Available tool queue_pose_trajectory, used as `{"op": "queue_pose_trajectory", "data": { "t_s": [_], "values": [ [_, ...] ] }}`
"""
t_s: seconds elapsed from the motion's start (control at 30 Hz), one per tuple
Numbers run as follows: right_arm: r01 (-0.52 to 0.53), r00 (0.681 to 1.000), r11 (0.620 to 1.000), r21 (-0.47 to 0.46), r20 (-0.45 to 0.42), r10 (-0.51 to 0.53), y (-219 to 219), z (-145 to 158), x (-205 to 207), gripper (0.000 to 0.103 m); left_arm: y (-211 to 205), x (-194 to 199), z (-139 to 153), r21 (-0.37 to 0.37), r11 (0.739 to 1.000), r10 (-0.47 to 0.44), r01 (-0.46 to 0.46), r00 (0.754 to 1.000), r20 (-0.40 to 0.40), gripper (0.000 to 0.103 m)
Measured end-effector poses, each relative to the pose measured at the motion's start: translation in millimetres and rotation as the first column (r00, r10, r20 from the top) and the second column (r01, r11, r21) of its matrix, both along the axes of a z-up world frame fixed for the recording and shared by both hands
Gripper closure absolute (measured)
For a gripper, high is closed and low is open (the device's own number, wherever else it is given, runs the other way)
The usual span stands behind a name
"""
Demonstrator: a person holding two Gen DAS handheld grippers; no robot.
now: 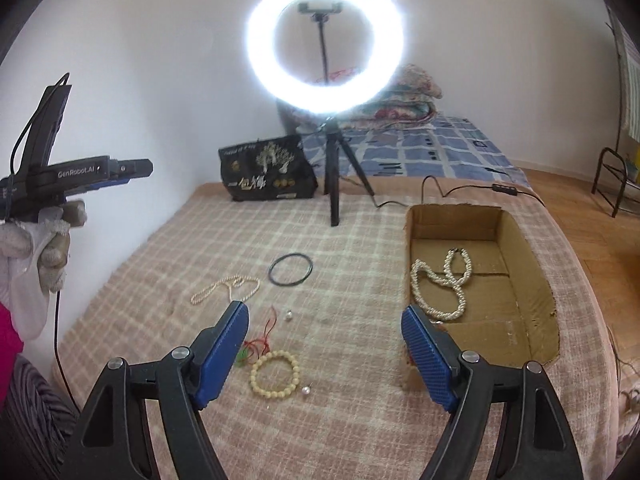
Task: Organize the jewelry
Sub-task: 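Move the left tool to the single-strand pearl necklace while the right tool approaches the bead bracelet, then close the left gripper on the pearl strand while the right gripper grasps the yellow bead bracelet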
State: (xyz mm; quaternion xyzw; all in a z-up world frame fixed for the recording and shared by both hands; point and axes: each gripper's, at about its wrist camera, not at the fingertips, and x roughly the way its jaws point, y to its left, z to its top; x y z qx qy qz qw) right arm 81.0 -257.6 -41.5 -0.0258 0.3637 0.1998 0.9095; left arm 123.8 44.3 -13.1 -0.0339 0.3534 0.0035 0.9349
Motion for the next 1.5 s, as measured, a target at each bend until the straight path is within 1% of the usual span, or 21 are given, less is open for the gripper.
{"op": "queue_pose_trajectory", "data": {
  "t_s": [0.07,0.17,0.3,0.4,0.5,0.57,0.63,0.7,0.77,0.87,1.13,1.2,1.23,1.27,1.37,1.5],
  "values": [
    [-0.022,0.999,0.999,-0.025,-0.031,0.021,7,-7,2,0.028,9,1,-11,0.002,1.0,0.009,-0.009,1.0,-0.029,0.033],
    [-0.028,0.998,0.998,-0.051,-0.059,0.025,13,-17,6,0.029,20,0,-26,-0.004,1.0,0.011,-0.012,0.998,-0.068,0.033],
    [-0.042,0.995,0.997,-0.062,-0.094,0.036,17,-27,11,0.031,32,4,-42,-0.054,0.999,-0.008,0.002,0.993,-0.114,0.033],
    [-0.061,0.99,0.995,-0.076,-0.131,0.05,22,-37,16,0.037,41,9,-53,-0.108,0.994,-0.017,0.001,0.989,-0.15,0.033],
    [-0.097,0.978,0.991,-0.097,-0.193,0.077,29,-54,18,0.045,42,14,-63,-0.12,0.993,-0.019,-0.002,0.984,-0.178,0.033],
    [-0.134,0.966,0.985,-0.106,-0.235,0.106,36,-65,19,0.056,40,17,-72,-0.124,0.992,-0.03,0.005,0.979,-0.2,0.034],
    [-0.159,0.958,0.98,-0.12,-0.259,0.124,42,-73,19,0.059,36,20,-80,-0.125,0.992,-0.046,0.019,0.974,-0.22,0.034],
    [-0.179,0.951,0.975,-0.133,-0.278,0.137,47,-81,20,0.061,30,24,-89,-0.112,0.993,-0.065,0.038,0.969,-0.24,0.036],
    [-0.186,0.943,0.973,-0.139,-0.304,0.137,49,-89,24,0.064,24,30,-100,-0.084,0.995,-0.075,0.054,0.959,-0.272,0.036],
    [-0.184,0.935,0.973,-0.14,-0.332,0.129,50,-98,30,0.067,20,40,-116,-0.08,0.995,-0.087,0.065,0.945,-0.315,0.036],
    [-0.202,0.924,0.965,-0.165,-0.358,0.132,52,-110,37,0.067,5,56,-150,-0.026,0.993,-0.112,0.111,0.91,-0.4,0.036],
    [-0.205,0.922,0.964,-0.172,-0.365,0.131,52,-114,39,0.067,2,59,-158,-0.003,0.993,-0.11,0.12,0.901,-0.419,0.04],
    [-0.205,0.921,0.964,-0.17,-0.368,0.13,52,-115,40,0.067,0,60,-162,0.009,0.992,-0.109,0.125,0.897,-0.427,0.044],
    [-0.205,0.92,0.964,-0.169,-0.369,0.131,51,-115,41,0.067,-2,62,-165,0.016,0.991,-0.11,0.13,0.894,-0.435,0.045],
    [-0.212,0.921,0.962,-0.172,-0.365,0.138,54,-115,41,0.067,-4,66,-171,0.037,0.991,-0.099,0.128,0.89,-0.446,0.045],
    [-0.225,0.919,0.959,-0.172,-0.366,0.15,58,-116,43,0.067,-4,72,-178,0.031,0.991,-0.099,0.127,0.885,-0.454,0.045]
  ]
}}
